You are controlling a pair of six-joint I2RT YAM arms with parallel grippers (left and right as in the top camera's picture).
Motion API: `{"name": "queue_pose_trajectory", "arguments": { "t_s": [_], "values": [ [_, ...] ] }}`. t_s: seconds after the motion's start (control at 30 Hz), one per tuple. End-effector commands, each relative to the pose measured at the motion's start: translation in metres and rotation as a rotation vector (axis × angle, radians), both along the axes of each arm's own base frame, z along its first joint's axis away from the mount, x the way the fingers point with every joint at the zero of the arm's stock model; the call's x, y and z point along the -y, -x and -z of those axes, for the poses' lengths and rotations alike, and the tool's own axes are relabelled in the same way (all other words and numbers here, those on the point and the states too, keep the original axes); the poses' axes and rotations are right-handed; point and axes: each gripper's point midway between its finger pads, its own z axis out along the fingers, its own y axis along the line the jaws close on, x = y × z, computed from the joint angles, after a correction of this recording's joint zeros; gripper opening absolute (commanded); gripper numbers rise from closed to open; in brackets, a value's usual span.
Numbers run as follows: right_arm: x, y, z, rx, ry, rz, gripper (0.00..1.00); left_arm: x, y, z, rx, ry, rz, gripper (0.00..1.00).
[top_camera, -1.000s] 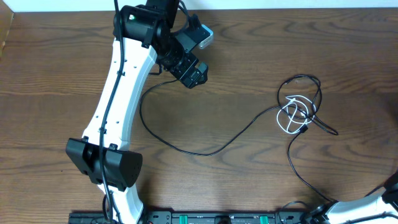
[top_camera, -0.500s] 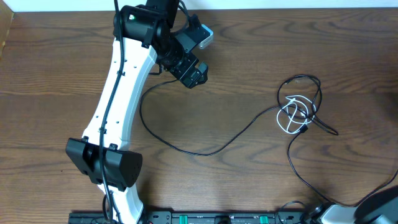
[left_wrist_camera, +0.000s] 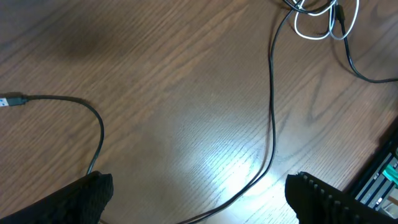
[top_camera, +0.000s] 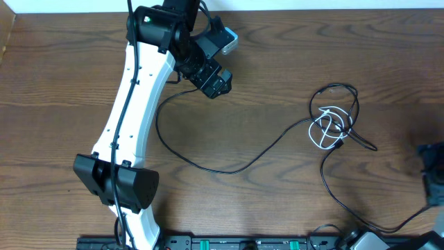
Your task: Untangle cables
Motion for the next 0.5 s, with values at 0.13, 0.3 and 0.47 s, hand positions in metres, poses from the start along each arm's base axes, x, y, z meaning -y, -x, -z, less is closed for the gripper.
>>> {"name": "queue_pose_trajectory", "arguments": {
  "t_s": [0.13, 0.3, 0.47],
  "values": [
    [-0.032, 0.023, 0.054, -0.026, -0.088, -0.005, 0.95, 0.001, 0.001, 0.001, -0.008, 0.012, 0.007, 0.93],
    [-0.051, 0.034, 0.081, -0.049, -0.136, -0.027, 0.93, 0.001, 0.001, 0.001, -0.008, 0.012, 0.006, 0.93],
    [-0.060, 0.043, 0.089, -0.063, -0.167, 0.062, 0.88, 0.001, 0.001, 0.001, -0.008, 0.012, 0.006, 0.93]
  ]
}}
